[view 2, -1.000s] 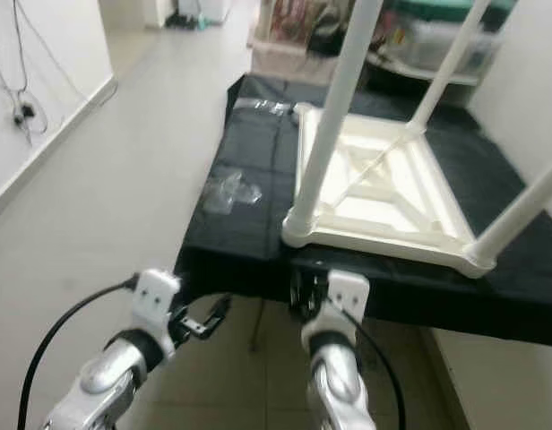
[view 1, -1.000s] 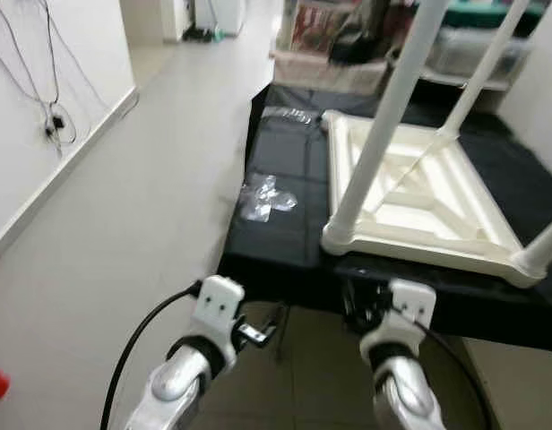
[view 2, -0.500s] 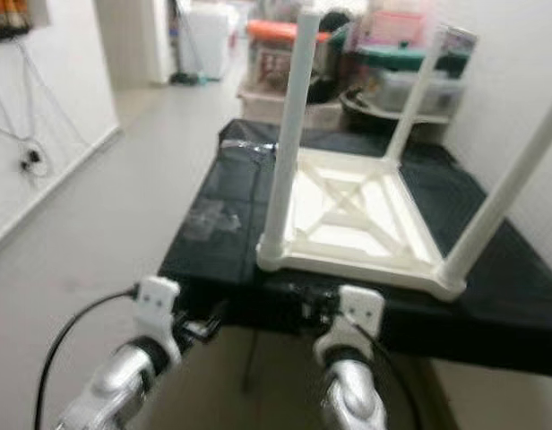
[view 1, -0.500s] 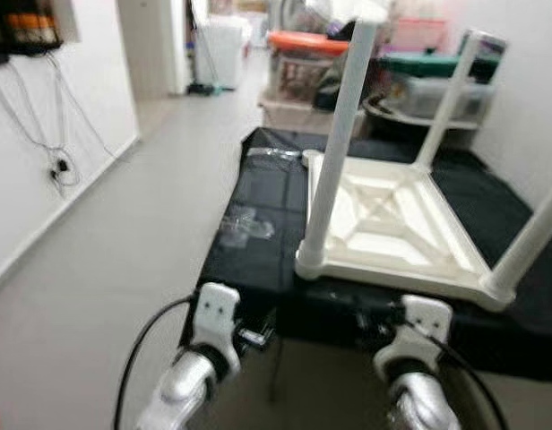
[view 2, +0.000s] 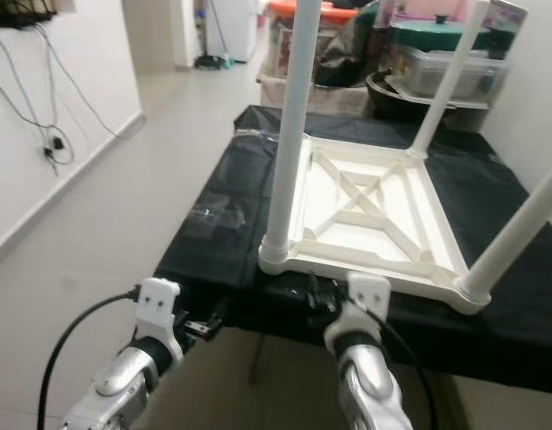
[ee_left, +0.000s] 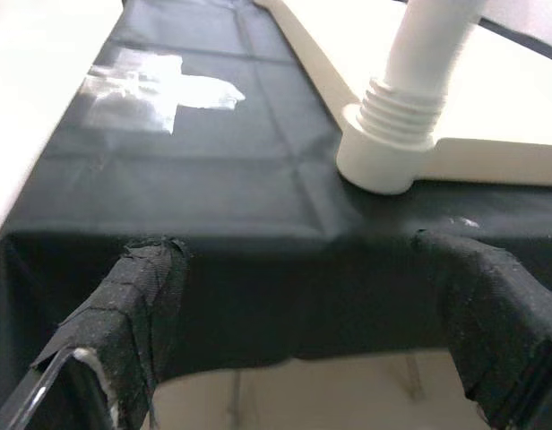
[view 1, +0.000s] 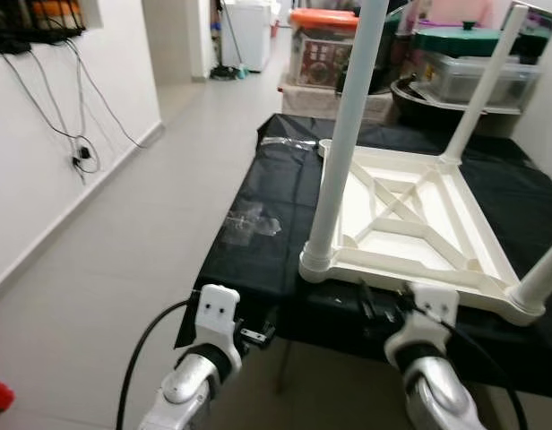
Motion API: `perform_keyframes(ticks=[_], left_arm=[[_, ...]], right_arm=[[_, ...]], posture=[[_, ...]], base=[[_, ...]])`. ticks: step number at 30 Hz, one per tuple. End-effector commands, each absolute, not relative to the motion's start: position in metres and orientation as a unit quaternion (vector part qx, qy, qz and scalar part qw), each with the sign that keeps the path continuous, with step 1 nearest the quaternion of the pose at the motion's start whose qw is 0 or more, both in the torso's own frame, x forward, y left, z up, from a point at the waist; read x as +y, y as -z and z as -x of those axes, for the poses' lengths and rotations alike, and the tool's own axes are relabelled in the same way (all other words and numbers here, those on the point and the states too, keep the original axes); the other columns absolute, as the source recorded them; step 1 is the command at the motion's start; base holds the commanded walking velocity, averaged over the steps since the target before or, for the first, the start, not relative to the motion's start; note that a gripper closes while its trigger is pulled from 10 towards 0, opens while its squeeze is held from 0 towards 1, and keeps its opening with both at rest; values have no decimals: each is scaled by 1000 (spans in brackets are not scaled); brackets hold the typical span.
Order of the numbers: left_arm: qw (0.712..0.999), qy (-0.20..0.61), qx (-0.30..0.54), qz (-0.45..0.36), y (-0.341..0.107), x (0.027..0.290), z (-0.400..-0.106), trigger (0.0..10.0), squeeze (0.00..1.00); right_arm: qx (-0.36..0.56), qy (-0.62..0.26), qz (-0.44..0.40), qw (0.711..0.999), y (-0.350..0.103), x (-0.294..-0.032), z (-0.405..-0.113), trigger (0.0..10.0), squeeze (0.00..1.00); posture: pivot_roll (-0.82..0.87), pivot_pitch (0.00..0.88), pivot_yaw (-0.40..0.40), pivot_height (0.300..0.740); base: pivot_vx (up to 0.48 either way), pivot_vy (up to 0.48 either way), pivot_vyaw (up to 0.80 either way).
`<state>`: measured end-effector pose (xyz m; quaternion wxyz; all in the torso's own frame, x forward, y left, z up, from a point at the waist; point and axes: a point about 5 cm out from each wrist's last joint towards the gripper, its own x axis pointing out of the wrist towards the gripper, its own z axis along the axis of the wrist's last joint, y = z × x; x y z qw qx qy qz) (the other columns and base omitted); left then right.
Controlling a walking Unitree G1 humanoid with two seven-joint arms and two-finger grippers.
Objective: Building children table
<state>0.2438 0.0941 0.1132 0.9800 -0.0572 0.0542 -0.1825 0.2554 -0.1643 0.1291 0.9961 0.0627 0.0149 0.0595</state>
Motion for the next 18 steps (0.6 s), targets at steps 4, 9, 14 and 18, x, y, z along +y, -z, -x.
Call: perform_keyframes(ticks=[4, 9, 14, 18], left_arm=[[975, 219, 25, 38, -125, 84, -237, 10000, 0], [967, 253, 0, 15, -133, 75, -231, 10000, 0], [963, 269, -2, 8, -134, 71, -227, 10000, 0], [963, 270, 8, 14, -132, 73, -224, 10000, 0]], right_arm=[[12, -113, -46, 993, -142, -193, -291, 10000, 694], [3, -128, -34, 991, -152, -206, -308, 10000, 1000], [5, -165, -33, 986, -162, -213, -320, 10000, 1000], [14, -259, -31, 965, -174, -213, -329, 10000, 0]], posture=[[112, 57, -132, 740], [125, 75, -140, 740], [126, 86, -136, 740], [135, 105, -139, 740]], base=[[0, 0, 0], [0, 0, 0], [0, 0, 0], [0, 0, 0]])
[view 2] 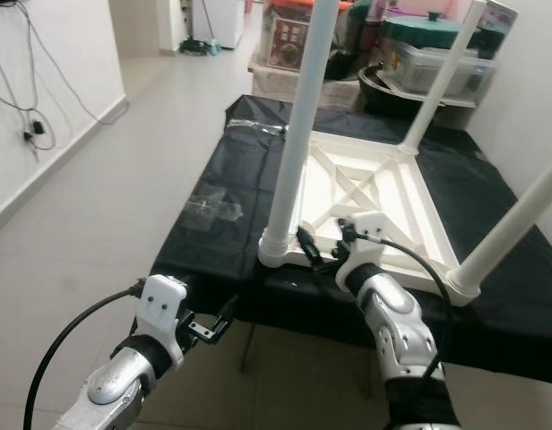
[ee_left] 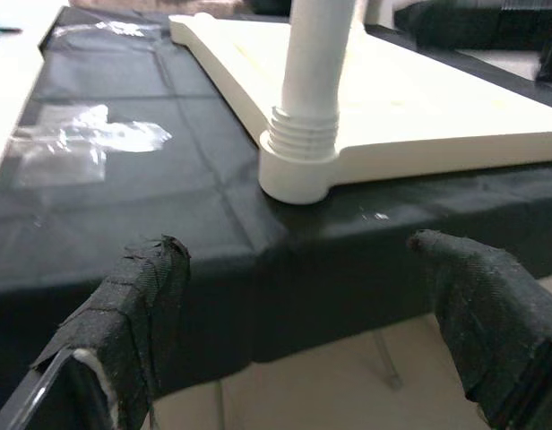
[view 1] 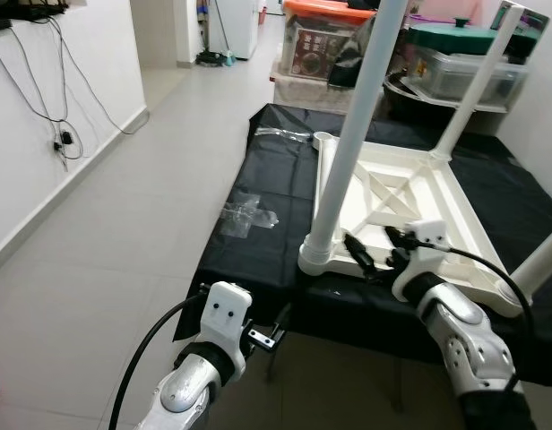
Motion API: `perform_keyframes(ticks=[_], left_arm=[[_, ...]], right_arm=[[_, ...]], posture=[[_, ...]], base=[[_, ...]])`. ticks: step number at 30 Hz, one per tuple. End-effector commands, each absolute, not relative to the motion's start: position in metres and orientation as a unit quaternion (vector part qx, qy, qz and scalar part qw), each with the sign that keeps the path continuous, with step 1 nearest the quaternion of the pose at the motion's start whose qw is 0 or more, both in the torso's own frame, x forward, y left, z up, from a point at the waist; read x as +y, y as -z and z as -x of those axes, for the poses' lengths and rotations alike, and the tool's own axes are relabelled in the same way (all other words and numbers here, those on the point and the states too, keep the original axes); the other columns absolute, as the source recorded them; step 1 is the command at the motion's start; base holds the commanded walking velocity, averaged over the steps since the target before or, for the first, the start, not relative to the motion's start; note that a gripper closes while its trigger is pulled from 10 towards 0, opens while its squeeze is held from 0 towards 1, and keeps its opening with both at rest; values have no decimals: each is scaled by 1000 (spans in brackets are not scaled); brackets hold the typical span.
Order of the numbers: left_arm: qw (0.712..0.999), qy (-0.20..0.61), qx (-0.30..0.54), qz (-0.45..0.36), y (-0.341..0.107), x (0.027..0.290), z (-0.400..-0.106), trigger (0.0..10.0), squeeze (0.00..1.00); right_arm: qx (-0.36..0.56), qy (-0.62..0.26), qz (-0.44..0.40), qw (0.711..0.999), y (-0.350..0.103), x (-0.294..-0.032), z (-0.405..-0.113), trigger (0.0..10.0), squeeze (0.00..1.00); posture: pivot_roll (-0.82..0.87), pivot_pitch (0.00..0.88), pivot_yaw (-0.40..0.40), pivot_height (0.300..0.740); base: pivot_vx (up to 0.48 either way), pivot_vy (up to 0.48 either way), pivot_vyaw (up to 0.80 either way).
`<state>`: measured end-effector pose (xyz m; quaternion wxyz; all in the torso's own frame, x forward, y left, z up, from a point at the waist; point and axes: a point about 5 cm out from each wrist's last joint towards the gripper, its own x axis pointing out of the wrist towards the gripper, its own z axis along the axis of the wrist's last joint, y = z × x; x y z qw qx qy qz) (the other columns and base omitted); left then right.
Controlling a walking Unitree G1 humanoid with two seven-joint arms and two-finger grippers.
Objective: Building children table
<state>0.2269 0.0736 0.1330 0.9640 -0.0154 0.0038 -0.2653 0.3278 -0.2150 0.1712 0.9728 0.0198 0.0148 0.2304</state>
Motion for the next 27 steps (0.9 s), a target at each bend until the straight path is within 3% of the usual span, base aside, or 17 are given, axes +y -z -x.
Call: perform_keyframes(ticks=[1, 4, 12, 27], left_arm=[[963, 270, 8, 14, -132, 73, -224, 10000, 0], [962, 271, 9, 13, -133, 74, -222, 10000, 0], [961, 275, 6, 7, -135, 74, -218, 10000, 0], [960, 279, -2, 5, -142, 74, -211, 10000, 0]], right_arm=[[14, -259, -31, 965, -174, -213, -329, 10000, 0], [19, -305, -23, 952, -178, -214, -334, 10000, 0], [19, -326, -20, 945, -182, -212, -344, 10000, 0], [-1, -378, -23, 925, -203, -186, -375, 10000, 0]], posture=[[135, 105, -139, 740], [135, 105, -139, 740], [140, 119, -140, 740], [150, 136, -151, 740]], base=[[0, 0, 0], [0, 0, 0], [0, 0, 0], [0, 0, 0]])
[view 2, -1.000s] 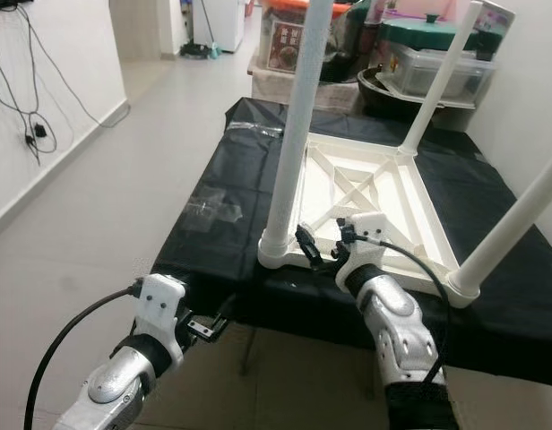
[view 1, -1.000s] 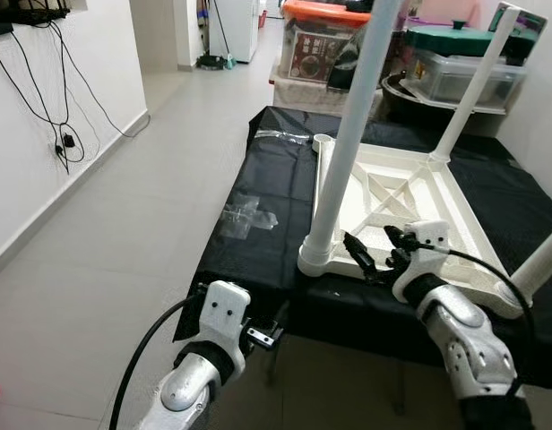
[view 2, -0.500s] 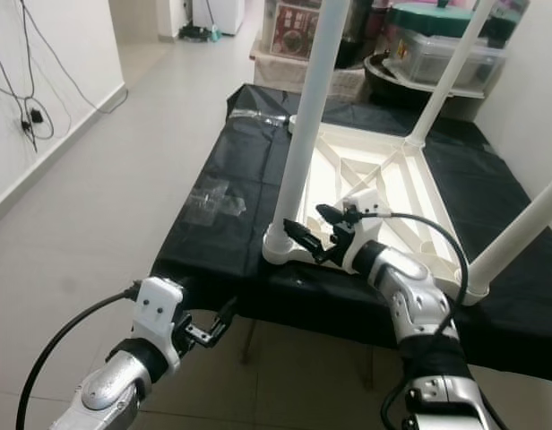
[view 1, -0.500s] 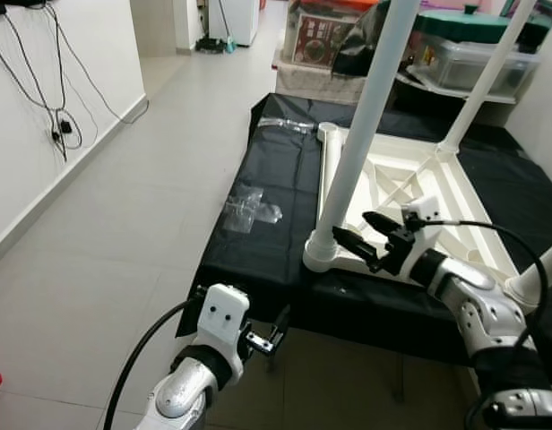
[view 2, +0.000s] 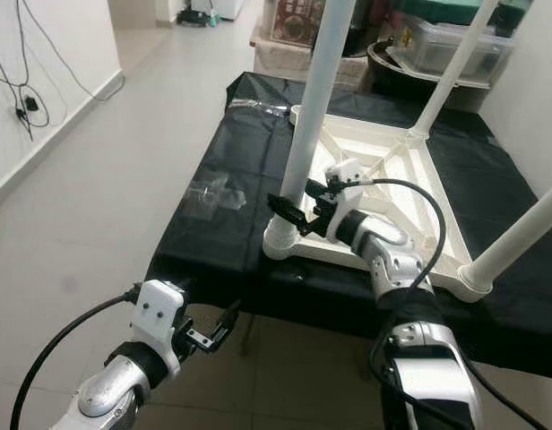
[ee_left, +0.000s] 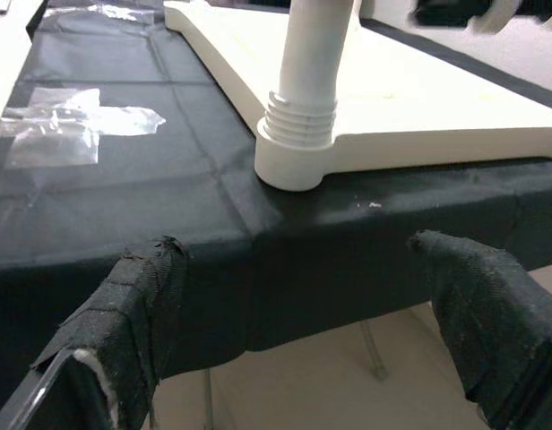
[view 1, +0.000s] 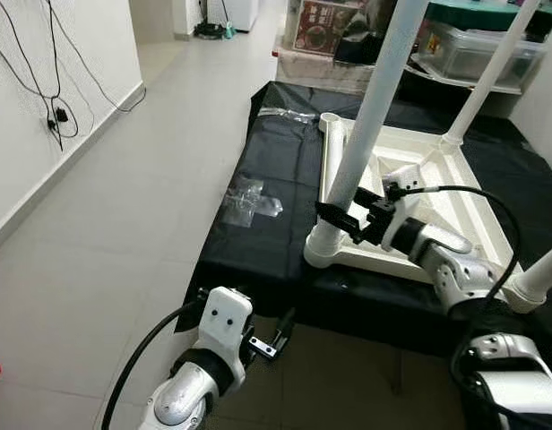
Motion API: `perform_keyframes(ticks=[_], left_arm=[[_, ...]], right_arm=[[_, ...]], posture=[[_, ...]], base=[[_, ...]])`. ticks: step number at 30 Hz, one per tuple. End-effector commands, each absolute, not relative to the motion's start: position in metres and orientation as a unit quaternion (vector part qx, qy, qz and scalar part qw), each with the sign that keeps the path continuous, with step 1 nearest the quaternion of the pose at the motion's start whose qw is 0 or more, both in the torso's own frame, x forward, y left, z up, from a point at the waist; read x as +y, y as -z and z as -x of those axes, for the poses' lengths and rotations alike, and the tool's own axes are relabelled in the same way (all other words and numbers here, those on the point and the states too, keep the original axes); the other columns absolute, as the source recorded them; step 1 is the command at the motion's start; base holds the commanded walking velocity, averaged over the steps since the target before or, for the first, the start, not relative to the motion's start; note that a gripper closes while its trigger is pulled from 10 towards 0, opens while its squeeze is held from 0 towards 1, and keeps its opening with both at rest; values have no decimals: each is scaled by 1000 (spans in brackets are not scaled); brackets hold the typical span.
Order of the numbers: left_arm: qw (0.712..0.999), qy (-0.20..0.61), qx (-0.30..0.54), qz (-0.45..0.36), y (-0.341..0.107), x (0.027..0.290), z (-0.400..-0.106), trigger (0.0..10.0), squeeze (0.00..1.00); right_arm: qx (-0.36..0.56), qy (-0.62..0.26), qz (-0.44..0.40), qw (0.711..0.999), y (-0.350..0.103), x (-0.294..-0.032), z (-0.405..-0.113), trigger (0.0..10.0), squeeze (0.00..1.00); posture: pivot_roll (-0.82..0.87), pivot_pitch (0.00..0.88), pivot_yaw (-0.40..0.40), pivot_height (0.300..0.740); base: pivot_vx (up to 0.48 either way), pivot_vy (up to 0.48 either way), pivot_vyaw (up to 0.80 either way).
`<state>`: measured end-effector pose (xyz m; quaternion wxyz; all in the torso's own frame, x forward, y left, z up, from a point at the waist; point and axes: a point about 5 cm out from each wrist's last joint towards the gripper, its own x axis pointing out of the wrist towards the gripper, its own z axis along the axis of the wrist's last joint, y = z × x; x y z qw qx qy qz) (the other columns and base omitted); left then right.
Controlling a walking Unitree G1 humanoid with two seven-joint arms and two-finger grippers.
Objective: Building children table
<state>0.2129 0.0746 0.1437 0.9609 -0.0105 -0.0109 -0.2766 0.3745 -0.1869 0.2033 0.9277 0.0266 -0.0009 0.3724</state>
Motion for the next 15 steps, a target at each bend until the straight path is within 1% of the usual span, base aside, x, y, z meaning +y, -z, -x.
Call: perform_keyframes(ticks=[1, 4, 8, 9, 10, 11, 15], left_arm=[[960, 278, -3, 5, -143, 74, -209, 10000, 0], [961, 276, -6, 3, -147, 75, -204, 10000, 0], [962, 273, -5, 2, -148, 76, -200, 10000, 0], [962, 271, -3, 3, -148, 77, -199, 10000, 0], [962, 271, -3, 3, -148, 77, -199, 10000, 0], [963, 270, -1, 4, -148, 77, -198, 10000, 0], [962, 272, 3, 3, -147, 78, -197, 10000, 0]], right_arm=[[-2, -382, -26, 924, -203, -183, -376, 10000, 0], [-7, -397, -33, 917, -207, -176, -382, 10000, 0], [-10, -403, -38, 914, -210, -174, -384, 10000, 0], [-12, -406, -41, 913, -211, -173, -386, 3686, 0], [-12, -406, -41, 913, -211, -173, -386, 3686, 0], [-13, -403, -44, 914, -211, -173, -387, 0, 0], [-19, -401, -44, 915, -212, -175, -387, 0, 0]], posture=[[158, 144, -161, 740], [171, 160, -174, 740], [176, 168, -177, 740], [179, 171, -178, 740], [179, 171, -178, 740], [179, 169, -178, 740], [182, 160, -175, 740]], base=[[0, 0, 0], [0, 0, 0], [0, 0, 0], [0, 0, 0], [0, 0, 0], [0, 0, 0], [0, 0, 0]])
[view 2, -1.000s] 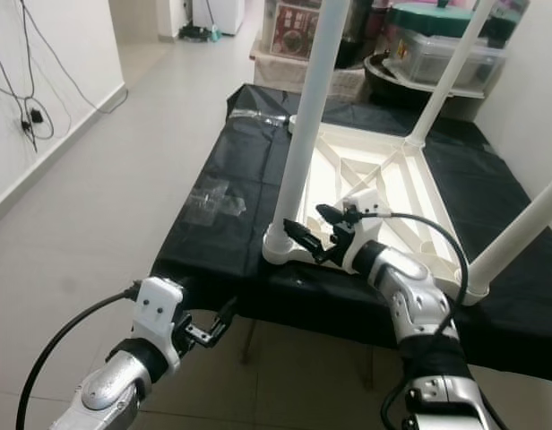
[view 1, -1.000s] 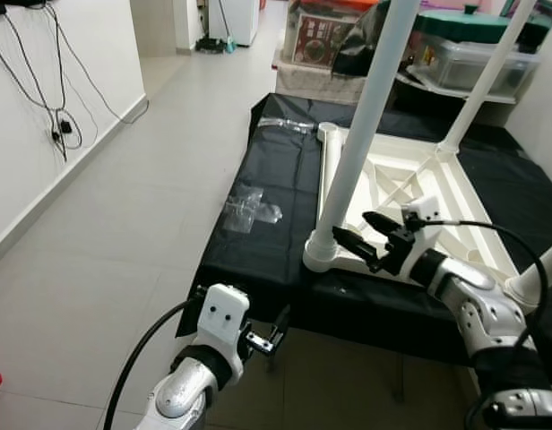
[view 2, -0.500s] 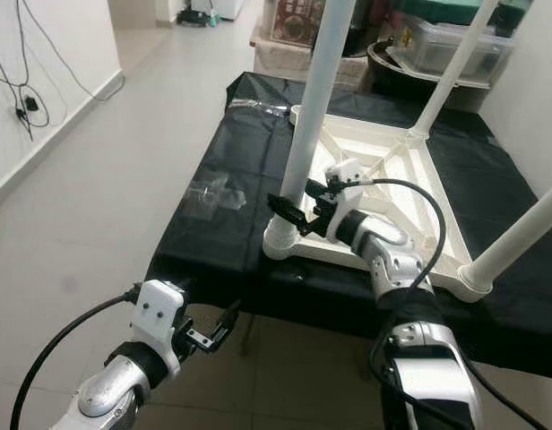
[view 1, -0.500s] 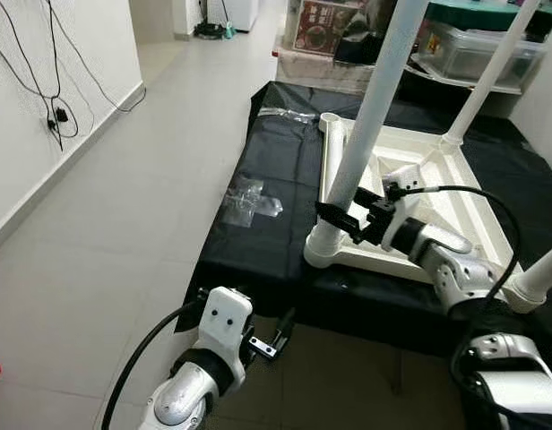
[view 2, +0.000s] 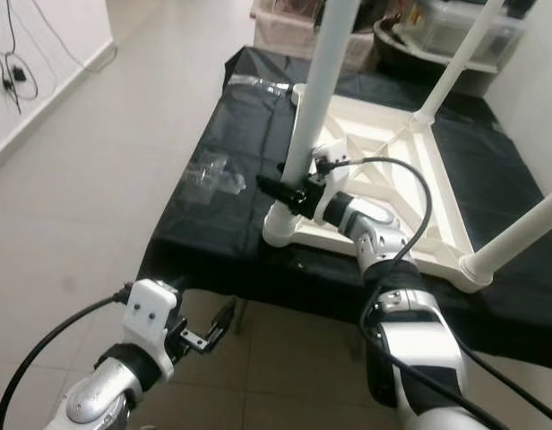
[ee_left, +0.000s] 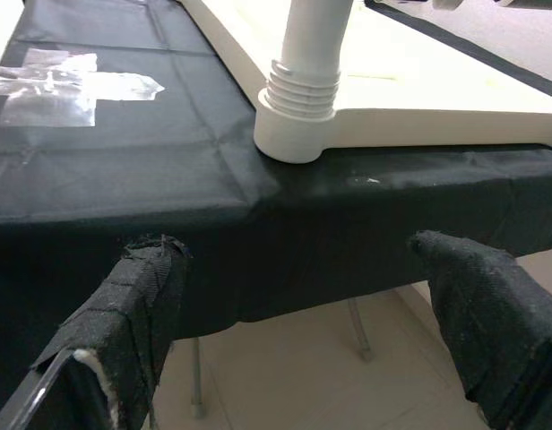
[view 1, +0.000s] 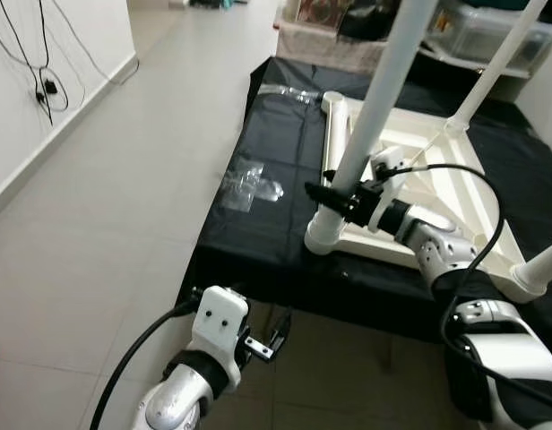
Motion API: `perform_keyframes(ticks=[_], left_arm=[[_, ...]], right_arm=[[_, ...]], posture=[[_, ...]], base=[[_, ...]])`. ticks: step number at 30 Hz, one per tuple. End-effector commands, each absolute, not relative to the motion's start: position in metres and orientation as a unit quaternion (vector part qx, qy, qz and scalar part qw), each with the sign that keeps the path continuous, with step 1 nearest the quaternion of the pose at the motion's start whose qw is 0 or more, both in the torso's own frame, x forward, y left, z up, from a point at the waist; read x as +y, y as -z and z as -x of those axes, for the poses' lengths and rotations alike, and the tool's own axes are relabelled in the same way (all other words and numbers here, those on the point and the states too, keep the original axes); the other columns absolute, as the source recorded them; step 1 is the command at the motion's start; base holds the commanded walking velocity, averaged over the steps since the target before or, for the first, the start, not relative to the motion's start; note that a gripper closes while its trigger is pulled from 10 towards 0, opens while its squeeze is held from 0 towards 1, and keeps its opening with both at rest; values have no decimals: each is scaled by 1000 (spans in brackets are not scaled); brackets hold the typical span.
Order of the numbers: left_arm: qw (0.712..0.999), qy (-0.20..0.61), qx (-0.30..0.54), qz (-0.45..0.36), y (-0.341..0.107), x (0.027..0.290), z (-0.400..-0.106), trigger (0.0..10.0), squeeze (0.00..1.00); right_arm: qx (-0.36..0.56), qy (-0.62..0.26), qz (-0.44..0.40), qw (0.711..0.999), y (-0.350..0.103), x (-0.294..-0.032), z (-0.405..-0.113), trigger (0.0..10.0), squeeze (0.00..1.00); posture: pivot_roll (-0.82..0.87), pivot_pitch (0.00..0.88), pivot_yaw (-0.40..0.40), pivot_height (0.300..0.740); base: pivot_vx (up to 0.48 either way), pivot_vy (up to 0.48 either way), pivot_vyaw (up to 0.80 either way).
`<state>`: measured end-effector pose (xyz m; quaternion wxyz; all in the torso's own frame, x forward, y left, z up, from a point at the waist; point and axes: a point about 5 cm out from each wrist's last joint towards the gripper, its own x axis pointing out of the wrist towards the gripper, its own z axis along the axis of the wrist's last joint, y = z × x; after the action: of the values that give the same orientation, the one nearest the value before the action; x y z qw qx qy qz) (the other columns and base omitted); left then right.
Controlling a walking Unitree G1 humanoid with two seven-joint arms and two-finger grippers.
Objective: Building children table
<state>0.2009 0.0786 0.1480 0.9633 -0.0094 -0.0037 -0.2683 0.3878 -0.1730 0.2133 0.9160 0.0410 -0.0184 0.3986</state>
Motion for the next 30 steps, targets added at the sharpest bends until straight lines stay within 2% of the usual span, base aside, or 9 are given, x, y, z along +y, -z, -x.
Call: perform_keyframes(ticks=[1, 11, 16, 17, 19, 21, 22, 24, 30], left_arm=[[962, 272, 4, 3, -146, 78, -198, 10000, 0], [961, 277, 10, -1, -143, 78, -199, 10000, 0], [960, 279, 9, -5, -142, 78, -202, 10000, 0], [960, 278, 9, -6, -142, 79, -204, 10000, 0], [960, 278, 9, -6, -142, 79, -204, 10000, 0], [960, 278, 7, -9, -141, 80, -208, 10000, 0], [960, 278, 7, -9, -141, 80, -208, 10000, 0], [960, 279, 6, -11, -140, 81, -211, 10000, 0], [960, 278, 3, -15, -140, 81, -213, 10000, 0]], right_arm=[[-20, -401, -43, 915, -211, -176, -387, 0, 0], [-24, -380, -29, 924, -187, -176, -377, 0, 0], [-10, -263, -14, 965, -165, -176, -373, 0, 0], [2, -191, -6, 982, -158, -178, -373, 0, 0], [2, -191, -6, 982, -158, -178, -373, 0, 0], [34, 51, -9, 998, -145, -185, -366, 0, 0], [34, 51, -9, 998, -145, -185, -366, 0, 0], [51, 232, -49, 970, -142, -180, -353, 0, 0], [45, 294, -117, 948, -151, -138, -356, 0, 0]], posture=[[181, 157, -174, 740], [173, 129, -162, 740], [166, 118, -152, 740], [162, 119, -146, 740], [162, 119, -146, 740], [147, 115, -135, 740], [147, 115, -135, 740], [143, 109, -131, 740], [164, 103, -130, 740]], base=[[0, 0, 0], [0, 0, 0], [0, 0, 0], [0, 0, 0], [0, 0, 0], [0, 0, 0], [0, 0, 0], [0, 0, 0], [0, 0, 0]])
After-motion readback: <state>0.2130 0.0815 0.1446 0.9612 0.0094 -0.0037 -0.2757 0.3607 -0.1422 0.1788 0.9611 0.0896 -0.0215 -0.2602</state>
